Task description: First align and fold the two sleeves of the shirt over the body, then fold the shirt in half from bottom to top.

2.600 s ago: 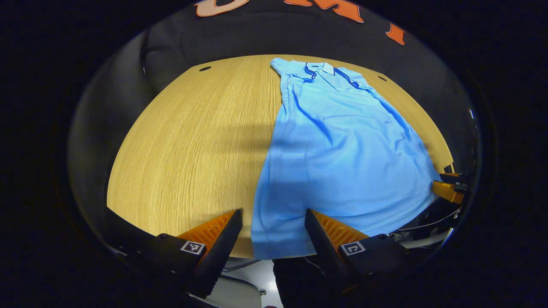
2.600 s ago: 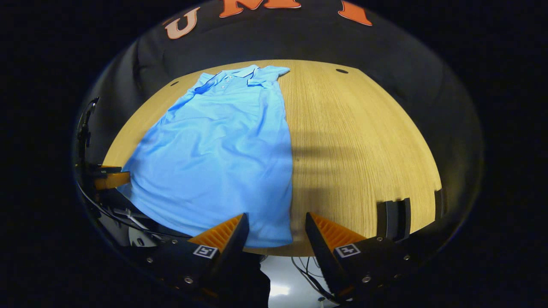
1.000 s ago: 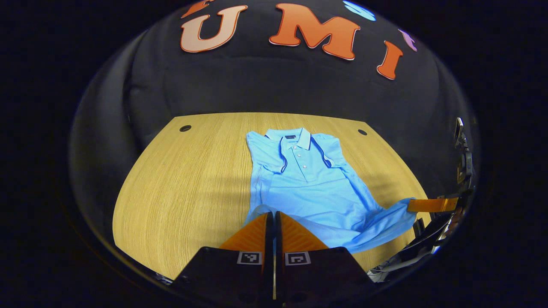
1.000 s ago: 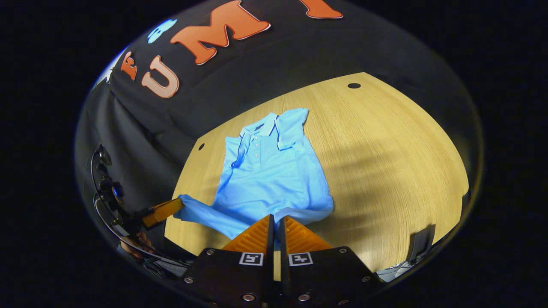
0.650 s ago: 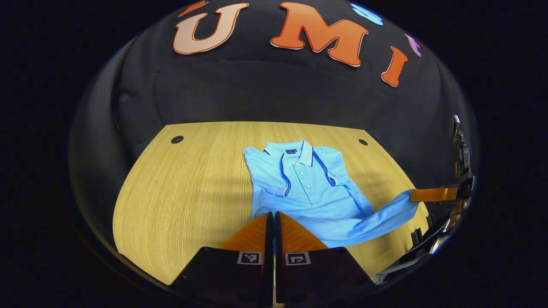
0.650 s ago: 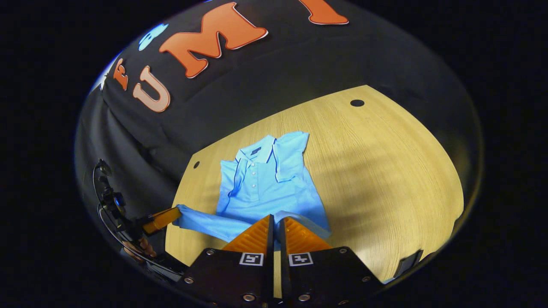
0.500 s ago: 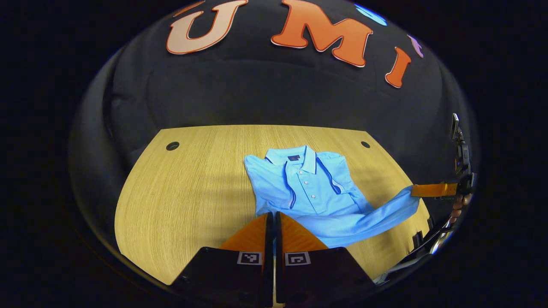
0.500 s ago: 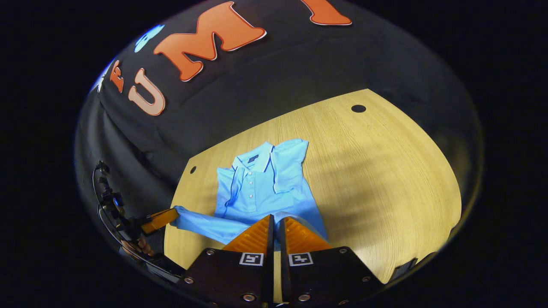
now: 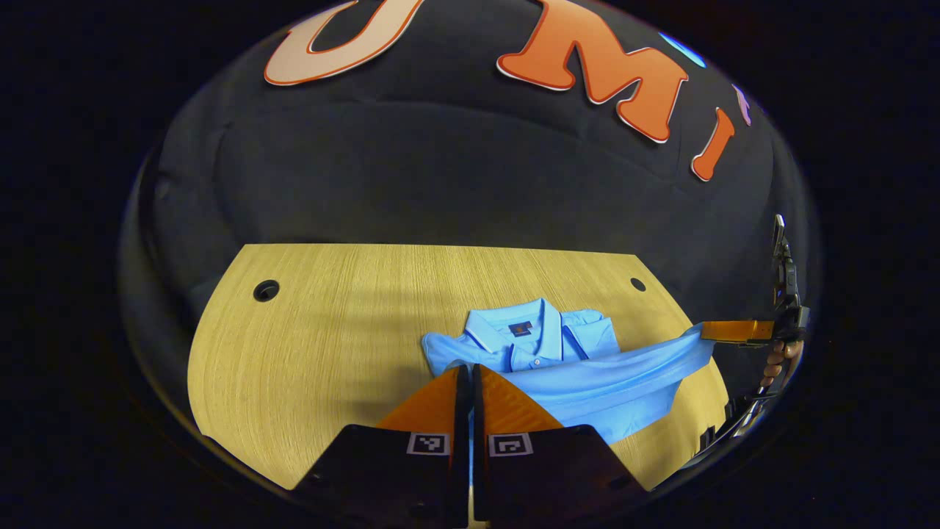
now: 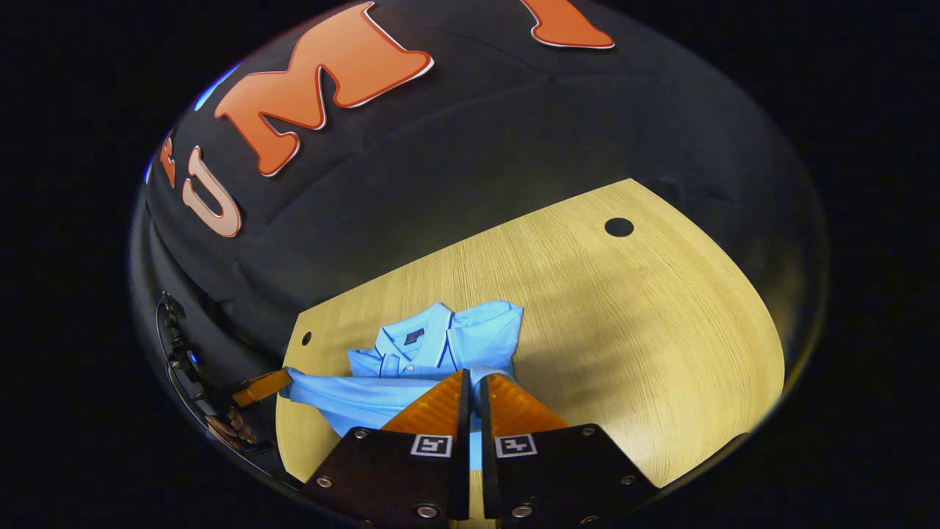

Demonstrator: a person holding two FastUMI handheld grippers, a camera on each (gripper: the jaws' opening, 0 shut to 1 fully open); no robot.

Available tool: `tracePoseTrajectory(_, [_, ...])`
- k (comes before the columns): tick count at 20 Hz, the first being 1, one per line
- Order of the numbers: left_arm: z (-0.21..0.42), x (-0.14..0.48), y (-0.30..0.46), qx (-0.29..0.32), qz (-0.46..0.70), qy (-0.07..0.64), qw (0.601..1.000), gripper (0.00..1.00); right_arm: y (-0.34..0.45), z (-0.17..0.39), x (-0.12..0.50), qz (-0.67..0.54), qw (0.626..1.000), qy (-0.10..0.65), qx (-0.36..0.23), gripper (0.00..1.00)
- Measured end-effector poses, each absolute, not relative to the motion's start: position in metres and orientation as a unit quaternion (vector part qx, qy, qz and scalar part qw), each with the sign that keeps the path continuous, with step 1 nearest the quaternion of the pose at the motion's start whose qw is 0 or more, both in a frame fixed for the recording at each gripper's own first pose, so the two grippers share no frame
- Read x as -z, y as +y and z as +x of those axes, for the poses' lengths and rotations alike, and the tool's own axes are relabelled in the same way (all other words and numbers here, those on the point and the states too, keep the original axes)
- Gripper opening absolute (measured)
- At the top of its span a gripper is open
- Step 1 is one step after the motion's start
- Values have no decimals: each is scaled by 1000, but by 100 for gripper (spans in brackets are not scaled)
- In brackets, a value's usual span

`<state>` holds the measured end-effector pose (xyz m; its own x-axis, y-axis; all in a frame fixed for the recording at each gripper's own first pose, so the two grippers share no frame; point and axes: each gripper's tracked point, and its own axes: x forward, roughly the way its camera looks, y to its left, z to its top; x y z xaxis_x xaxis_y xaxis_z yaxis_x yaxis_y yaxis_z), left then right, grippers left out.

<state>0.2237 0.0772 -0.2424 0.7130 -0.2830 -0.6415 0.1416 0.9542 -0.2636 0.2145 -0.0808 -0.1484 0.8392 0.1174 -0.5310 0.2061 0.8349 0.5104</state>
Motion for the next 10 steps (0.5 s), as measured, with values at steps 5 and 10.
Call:
tracePoseTrajectory(5, [267,281,78,132,-84,382,911,5,-78,270,178,289,905,311,31,7])
tracePoseTrajectory(10, [306,301,106,54,-135,367,919,11,-86,321,175,327,899,288,40,12])
